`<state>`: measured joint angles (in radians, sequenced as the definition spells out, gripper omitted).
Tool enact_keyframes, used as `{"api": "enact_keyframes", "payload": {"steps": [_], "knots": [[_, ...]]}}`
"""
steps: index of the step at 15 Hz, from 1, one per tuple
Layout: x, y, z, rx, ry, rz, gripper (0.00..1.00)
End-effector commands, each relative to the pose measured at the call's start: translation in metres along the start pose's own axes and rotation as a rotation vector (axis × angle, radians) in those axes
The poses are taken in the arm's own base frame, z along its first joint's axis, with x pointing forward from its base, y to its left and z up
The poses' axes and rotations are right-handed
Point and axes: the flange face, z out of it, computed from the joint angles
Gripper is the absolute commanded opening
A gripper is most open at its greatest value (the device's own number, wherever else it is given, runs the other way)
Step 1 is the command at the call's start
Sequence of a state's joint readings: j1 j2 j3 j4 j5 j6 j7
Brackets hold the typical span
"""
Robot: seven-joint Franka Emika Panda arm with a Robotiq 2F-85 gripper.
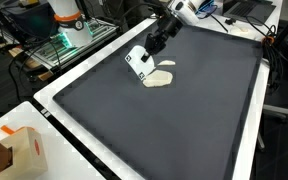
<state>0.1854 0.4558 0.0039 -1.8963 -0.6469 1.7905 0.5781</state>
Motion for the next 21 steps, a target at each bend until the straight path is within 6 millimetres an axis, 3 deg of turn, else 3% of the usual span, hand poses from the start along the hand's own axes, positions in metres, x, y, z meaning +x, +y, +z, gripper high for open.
{"api": "enact_keyframes", "payload": {"steps": [1,10,21], "knots": [[-0.001,0.000,-0.008,0.026,0.059,-0.104,0.01],[-0.007,0.022,-0.043,0.138,0.202,-0.248,0.01],[-0.038,0.052,-0.077,0.391,0.350,-0.426,0.01]]}}
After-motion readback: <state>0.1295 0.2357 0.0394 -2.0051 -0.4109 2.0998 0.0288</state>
